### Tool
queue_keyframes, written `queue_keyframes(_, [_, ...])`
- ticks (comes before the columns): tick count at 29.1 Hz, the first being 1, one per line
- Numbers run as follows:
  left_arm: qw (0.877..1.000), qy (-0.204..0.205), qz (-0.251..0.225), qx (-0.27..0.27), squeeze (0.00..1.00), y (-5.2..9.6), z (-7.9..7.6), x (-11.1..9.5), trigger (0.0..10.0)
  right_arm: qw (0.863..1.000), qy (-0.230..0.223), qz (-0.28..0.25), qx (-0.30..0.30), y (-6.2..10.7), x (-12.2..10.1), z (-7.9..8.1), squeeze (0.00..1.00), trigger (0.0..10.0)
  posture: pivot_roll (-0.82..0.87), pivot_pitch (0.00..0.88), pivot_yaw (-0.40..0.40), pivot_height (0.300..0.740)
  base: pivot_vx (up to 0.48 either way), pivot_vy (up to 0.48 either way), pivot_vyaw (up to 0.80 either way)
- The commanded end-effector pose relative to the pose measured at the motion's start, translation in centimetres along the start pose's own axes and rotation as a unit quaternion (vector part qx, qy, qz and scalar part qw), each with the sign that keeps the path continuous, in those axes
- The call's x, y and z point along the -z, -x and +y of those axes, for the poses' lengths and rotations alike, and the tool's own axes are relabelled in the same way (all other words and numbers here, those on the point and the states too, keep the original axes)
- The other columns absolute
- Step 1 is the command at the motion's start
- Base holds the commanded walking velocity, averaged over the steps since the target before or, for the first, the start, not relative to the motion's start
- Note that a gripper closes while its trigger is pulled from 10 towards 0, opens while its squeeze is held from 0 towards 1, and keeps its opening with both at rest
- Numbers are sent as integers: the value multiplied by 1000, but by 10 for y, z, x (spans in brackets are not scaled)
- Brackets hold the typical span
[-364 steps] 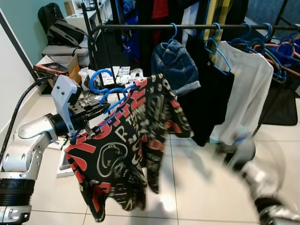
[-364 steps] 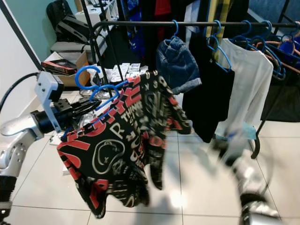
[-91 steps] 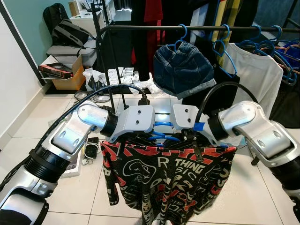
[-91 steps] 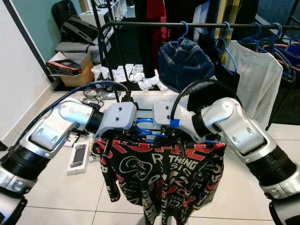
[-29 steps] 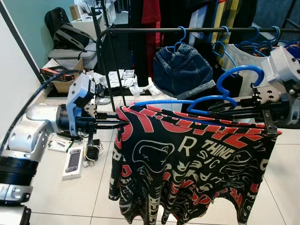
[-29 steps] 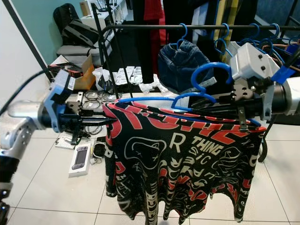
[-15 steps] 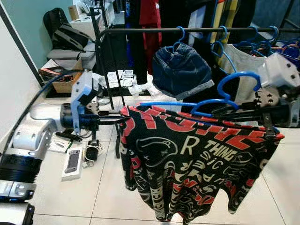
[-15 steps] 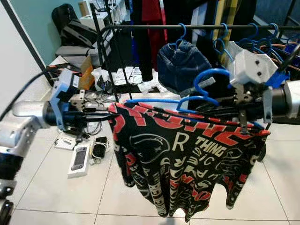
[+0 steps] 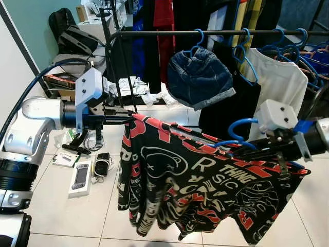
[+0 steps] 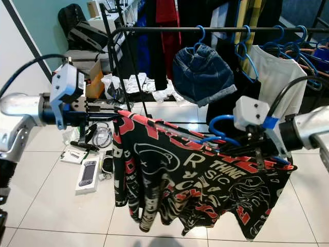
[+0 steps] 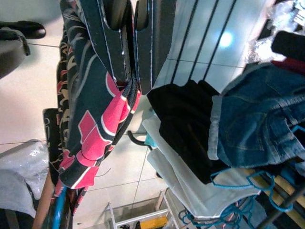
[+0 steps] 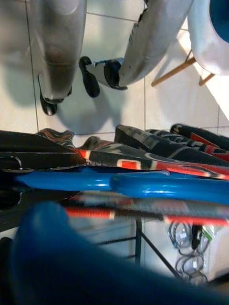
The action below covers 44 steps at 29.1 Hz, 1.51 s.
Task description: Hang hanger
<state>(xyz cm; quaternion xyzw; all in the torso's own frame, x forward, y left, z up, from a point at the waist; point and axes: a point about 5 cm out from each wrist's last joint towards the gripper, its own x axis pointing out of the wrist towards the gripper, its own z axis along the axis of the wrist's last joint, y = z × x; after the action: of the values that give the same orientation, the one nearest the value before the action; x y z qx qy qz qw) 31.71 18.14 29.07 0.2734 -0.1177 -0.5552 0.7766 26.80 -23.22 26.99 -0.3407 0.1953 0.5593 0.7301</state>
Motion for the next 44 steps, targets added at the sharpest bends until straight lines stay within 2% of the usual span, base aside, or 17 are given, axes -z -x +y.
queue_keyframes(1, [999, -19, 8, -40, 0, 5, 9, -3, 0, 1000, -19, 14, 3, 1, 6, 2, 0, 0, -97, 58, 49, 740, 0, 0, 0])
queue_keyframes(9, [992, -20, 50, -113, 0, 16, 24, 13, 0, 999, -21, -23, 32, 18, -1, 1, 0, 0, -99, 64, 51, 740, 0, 0, 0])
queue_keyframes(11, [970, 2, 89, -224, 0, 36, 43, 30, 0, 997, -29, -43, 62, 37, -2, 2, 0, 0, -102, 67, 55, 740, 0, 0, 0])
queue_keyframes(14, [956, 12, 108, -274, 0, 47, 51, 38, 0, 995, -33, -49, 76, 44, -2, 2, 0, 0, -104, 67, 59, 740, 0, 0, 0])
queue_keyframes(18, [905, 40, 137, -401, 0, 84, 62, 53, 0, 990, -44, -57, 125, 64, 0, 1, 0, 0, -106, 69, 64, 740, 0, 0, 0])
queue_keyframes(22, [896, 49, 130, -422, 0, 91, 62, 55, 0, 985, -49, -56, 153, 70, 1, -3, 0, 0, -106, 71, 64, 740, 0, 0, 0])
queue_keyframes(27, [911, 81, 59, -401, 0, 82, 51, 57, 0, 978, -55, -66, 189, 72, 3, -10, 0, 0, -103, 73, 60, 740, 0, 0, 0])
queue_keyframes(28, [930, 99, 17, -352, 0, 64, 38, 58, 0, 974, -49, -85, 206, 69, 0, -14, 0, 0, -101, 74, 56, 740, 0, 0, 0])
queue_keyframes(29, [930, 99, 17, -352, 0, 64, 38, 58, 0, 974, -49, -85, 206, 69, 0, -14, 0, 0, -101, 74, 56, 740, 0, 0, 0])
queue_keyframes(30, [945, 114, -20, -305, 0, 46, 26, 58, 0, 967, -46, -113, 222, 66, -4, -18, 0, 0, -99, 74, 54, 740, 0, 0, 0])
queue_keyframes(35, [964, 136, -81, -216, 0, 13, 1, 53, 0, 950, -45, -169, 258, 62, -13, -28, 0, 0, -98, 74, 53, 740, 0, 0, 0])
queue_keyframes(37, [944, 200, -253, -69, 0, -68, -53, -1, 0, 851, -98, -405, 319, 50, -41, -51, 0, 0, -92, 68, 52, 740, 0, 0, 0])
queue_keyframes(38, [928, 219, -300, -26, 0, -87, -71, -23, 0, 813, -123, -473, 317, 44, -50, -56, 0, 0, -92, 68, 52, 740, 0, 0, 0])
queue_keyframes(39, [928, 219, -300, -26, 0, -87, -71, -23, 0, 813, -123, -473, 317, 44, -50, -56, 0, 0, -92, 68, 52, 740, 0, 0, 0])
queue_keyframes(41, [915, 230, -331, 19, 0, -104, -91, -42, 0, 767, -145, -560, 279, 32, -62, -55, 0, 0, -94, 67, 54, 740, 0, 0, 0])
queue_keyframes(43, [915, 230, -331, 19, 0, -104, -90, -42, 0, 767, -145, -560, 279, 32, -62, -55, 0, 0, -94, 67, 54, 740, 0, 0, 0])
queue_keyframes(44, [917, 246, -312, -44, 0, -125, -84, -34, 0, 714, -216, -635, 201, -8, -69, -53, 0, 0, -77, 53, 52, 740, 0, 0, 0])
